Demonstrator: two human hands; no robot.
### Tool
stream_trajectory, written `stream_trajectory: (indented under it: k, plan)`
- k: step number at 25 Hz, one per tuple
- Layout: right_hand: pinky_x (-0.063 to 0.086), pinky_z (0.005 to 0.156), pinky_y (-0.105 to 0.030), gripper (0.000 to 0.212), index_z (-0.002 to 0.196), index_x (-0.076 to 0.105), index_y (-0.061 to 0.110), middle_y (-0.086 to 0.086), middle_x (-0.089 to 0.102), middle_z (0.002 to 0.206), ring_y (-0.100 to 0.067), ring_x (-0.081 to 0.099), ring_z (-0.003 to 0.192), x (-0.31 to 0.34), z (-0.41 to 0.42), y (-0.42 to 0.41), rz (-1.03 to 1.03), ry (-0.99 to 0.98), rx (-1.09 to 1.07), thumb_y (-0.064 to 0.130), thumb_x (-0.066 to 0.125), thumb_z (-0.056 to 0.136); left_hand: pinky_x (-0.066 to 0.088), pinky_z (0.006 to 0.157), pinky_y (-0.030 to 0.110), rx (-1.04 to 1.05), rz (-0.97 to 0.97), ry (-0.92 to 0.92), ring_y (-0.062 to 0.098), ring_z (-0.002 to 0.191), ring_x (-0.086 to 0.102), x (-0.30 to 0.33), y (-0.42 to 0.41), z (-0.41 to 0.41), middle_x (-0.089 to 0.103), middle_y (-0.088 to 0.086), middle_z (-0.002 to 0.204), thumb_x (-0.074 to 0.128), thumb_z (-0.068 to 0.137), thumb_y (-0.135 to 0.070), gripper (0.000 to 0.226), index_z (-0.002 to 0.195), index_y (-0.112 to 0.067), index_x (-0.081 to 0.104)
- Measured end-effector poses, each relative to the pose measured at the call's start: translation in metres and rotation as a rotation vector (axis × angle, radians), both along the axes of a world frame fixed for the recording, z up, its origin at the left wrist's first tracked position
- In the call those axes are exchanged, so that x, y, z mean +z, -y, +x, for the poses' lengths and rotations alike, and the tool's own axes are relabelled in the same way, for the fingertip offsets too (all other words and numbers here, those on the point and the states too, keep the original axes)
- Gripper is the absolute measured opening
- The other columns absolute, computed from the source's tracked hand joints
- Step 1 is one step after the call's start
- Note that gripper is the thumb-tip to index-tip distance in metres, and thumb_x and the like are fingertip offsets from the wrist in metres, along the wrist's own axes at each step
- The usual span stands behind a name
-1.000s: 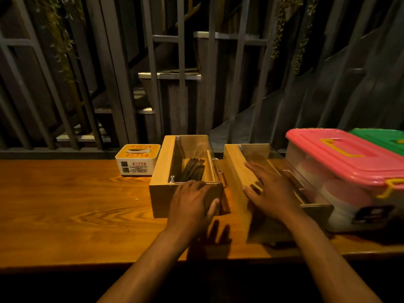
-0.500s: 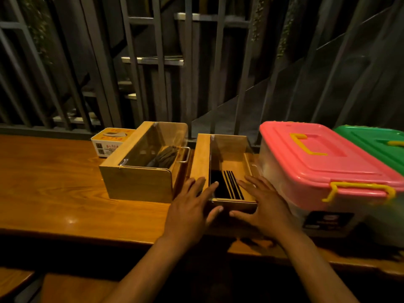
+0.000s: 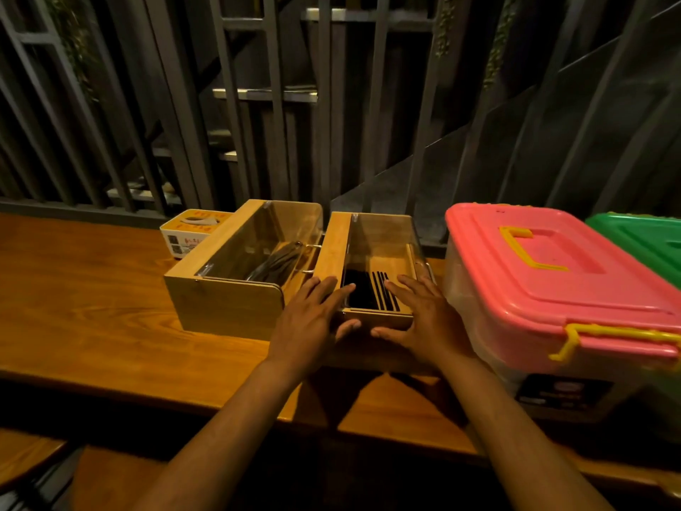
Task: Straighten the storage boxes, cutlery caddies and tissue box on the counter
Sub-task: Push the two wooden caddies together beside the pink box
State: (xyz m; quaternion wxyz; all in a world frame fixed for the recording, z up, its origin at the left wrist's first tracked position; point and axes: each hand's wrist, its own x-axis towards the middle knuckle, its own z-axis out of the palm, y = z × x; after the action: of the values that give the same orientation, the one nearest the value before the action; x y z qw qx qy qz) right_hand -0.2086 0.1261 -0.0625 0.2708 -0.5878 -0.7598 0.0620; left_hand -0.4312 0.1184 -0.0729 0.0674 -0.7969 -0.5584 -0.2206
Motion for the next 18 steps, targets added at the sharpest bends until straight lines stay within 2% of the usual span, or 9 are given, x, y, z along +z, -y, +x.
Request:
stream_trajectory:
  k: [6,13,18]
  plan:
    - [0.024,0.117,-0.044,0.086,0.142,0.040,0.041,0.009,0.036,0.155,-0.022,0.019,0.148,0.003,0.000,-0.024,-0.006,0.014,-0.025,0.062,0.076,0.067,0.029,0.115,0.038,-0.021,-0.019,-0.024,0.023,0.144,0.025,0.003,-0.030,0.000,0.035,0.000,0.155,0.032,0.090,-0.068,0.066,0.148,-0.035,0.029]
    - [0.017,0.117,-0.036,0.087,0.145,0.038,0.039,0.009,0.031,0.157,-0.020,0.014,0.149,0.007,-0.003,-0.027,-0.030,0.066,-0.037,0.061,0.074,0.069,0.029,0.113,0.039,-0.045,-0.039,0.027,0.023,0.146,0.021,0.002,-0.037,-0.002,0.032,-0.002,0.156,0.036,0.090,-0.064,0.065,0.148,-0.035,0.030]
    - [0.021,0.116,-0.041,0.088,0.148,0.027,0.041,0.010,0.023,0.160,-0.020,0.010,0.150,0.012,-0.007,-0.022,-0.085,0.159,-0.076,0.067,0.066,0.074,0.025,0.115,0.040,-0.038,-0.084,-0.013,0.024,0.148,0.017,0.010,-0.032,0.000,0.026,-0.001,0.159,0.040,0.093,-0.060,0.065,0.151,-0.035,0.022]
